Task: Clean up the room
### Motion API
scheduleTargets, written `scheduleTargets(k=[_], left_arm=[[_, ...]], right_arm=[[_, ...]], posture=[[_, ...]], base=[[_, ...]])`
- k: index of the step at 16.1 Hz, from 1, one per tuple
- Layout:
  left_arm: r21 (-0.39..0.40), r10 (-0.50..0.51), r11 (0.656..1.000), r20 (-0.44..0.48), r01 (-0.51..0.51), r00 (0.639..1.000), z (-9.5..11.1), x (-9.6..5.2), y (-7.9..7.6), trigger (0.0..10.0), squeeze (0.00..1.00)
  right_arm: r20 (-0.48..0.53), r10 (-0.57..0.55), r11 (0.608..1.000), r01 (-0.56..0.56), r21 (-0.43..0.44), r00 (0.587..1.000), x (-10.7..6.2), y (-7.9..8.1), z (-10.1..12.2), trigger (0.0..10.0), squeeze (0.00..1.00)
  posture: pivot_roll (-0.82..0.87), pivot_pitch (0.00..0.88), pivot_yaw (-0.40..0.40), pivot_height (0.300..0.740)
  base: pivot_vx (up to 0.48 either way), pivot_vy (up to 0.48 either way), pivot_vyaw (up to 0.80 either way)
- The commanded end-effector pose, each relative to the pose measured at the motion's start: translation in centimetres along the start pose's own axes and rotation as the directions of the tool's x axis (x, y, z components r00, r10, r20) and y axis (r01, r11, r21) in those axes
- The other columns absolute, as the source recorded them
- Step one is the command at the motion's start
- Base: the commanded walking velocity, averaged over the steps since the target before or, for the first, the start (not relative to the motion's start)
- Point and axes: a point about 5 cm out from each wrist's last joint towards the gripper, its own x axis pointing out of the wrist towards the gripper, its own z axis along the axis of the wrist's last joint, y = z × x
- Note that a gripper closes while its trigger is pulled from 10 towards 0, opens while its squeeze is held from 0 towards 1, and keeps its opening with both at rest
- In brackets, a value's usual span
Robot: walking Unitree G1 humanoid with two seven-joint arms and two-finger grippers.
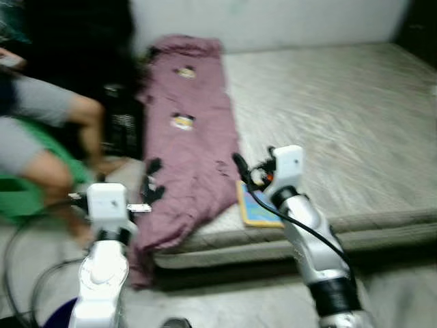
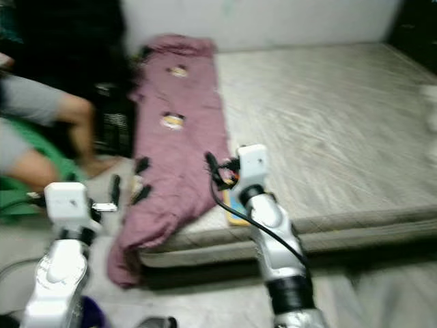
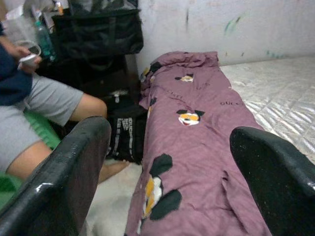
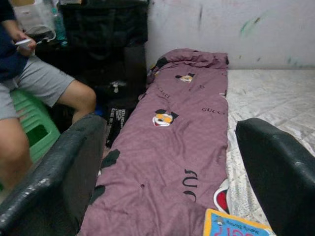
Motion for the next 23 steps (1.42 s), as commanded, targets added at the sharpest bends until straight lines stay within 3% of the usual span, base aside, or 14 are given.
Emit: scheduleTargets(k=[1,5,17,23], left_arm=[[0.002,-0.006,1.000,-0.001,0.006,1.000,0.07,0.09,0.19,10.0,0.00],[-0.001,-0.006,1.000,-0.004,0.006,1.000,0.03,0.24,0.22,10.0,0.00],[-0.009,-0.037,0.999,0.026,0.037,0.999,0.40,0.39,-0.03,10.0,0.00],[-0.012,-0.046,0.999,0.029,0.046,0.999,0.45,0.39,-0.06,10.0,0.00]], right_arm=[[0.009,-0.023,1.000,0.023,0.012,1.000,0.13,-0.17,0.13,10.0,0.00],[0.025,-0.069,0.997,0.069,0.025,0.997,0.29,-0.54,0.23,10.0,0.00],[0.038,-0.067,0.997,0.066,0.028,0.997,0.57,-0.48,0.38,10.0,0.00],[0.039,-0.072,0.997,0.071,0.030,0.997,0.57,-0.47,0.37,10.0,0.00]], posture=[[-0.06,0.000,0.007,0.740],[-0.06,0.000,0.009,0.740],[-0.06,0.000,0.010,0.740],[-0.07,0.000,0.012,0.740]], base=[[0.000,0.000,0.80],[0.000,0.000,0.18],[0.000,0.000,0.00],[0.272,0.000,0.00]])
